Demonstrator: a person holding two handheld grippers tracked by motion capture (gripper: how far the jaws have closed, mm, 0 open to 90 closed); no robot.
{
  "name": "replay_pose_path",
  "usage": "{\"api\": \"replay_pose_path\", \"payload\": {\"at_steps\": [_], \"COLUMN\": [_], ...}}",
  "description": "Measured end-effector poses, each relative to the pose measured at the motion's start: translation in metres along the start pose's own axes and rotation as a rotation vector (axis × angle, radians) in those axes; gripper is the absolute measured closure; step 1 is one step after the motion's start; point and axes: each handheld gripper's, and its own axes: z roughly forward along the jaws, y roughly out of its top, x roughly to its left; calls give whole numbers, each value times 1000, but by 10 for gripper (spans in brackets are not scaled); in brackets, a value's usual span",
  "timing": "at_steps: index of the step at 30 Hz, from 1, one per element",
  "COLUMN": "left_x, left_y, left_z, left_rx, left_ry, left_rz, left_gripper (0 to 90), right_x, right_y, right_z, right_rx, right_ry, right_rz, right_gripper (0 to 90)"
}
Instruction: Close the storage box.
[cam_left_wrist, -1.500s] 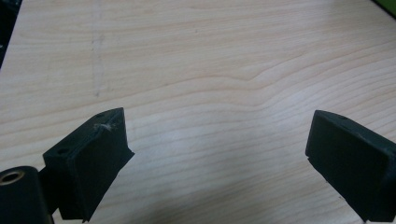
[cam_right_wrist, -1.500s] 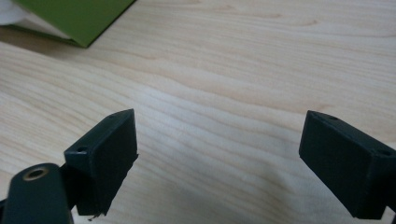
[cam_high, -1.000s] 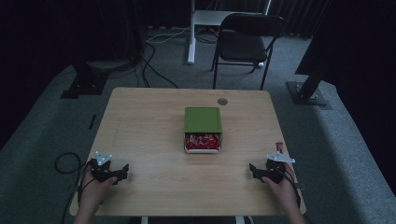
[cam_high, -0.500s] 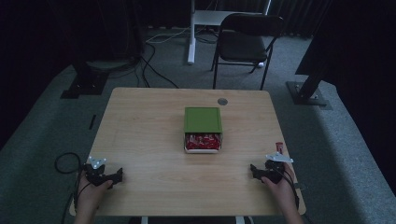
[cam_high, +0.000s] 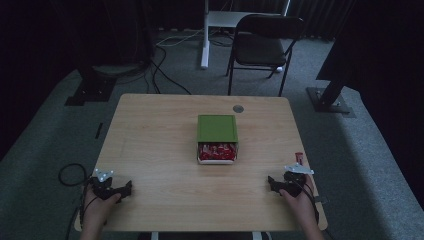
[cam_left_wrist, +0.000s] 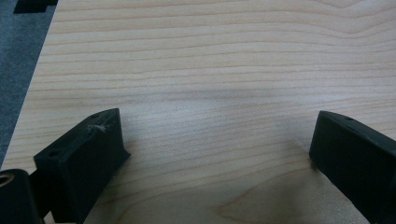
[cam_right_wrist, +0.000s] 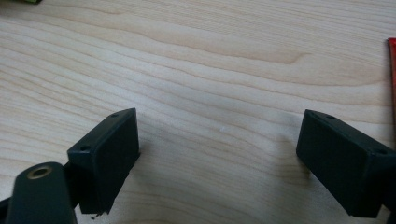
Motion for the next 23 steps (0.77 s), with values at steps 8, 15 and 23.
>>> {"api": "replay_pose_path", "payload": {"at_steps": [8,15,23], "left_x": [-1,-1,-1], "left_y": [0,0,0], "left_z": [0,0,0], "left_rx": [0,-1,0], "left_ry": [6,6,11], "left_rz": [-6,-8,-10], "left_gripper": [37,36,36], "right_x": [1,5,7], "right_y": [0,1,2], "right_z": [0,2,2], "right_rx": [-1,-1,1], "right_ry": [-10,-60,-68], "right_rz": [10,58,65], "right_gripper": [122,119,117]}}
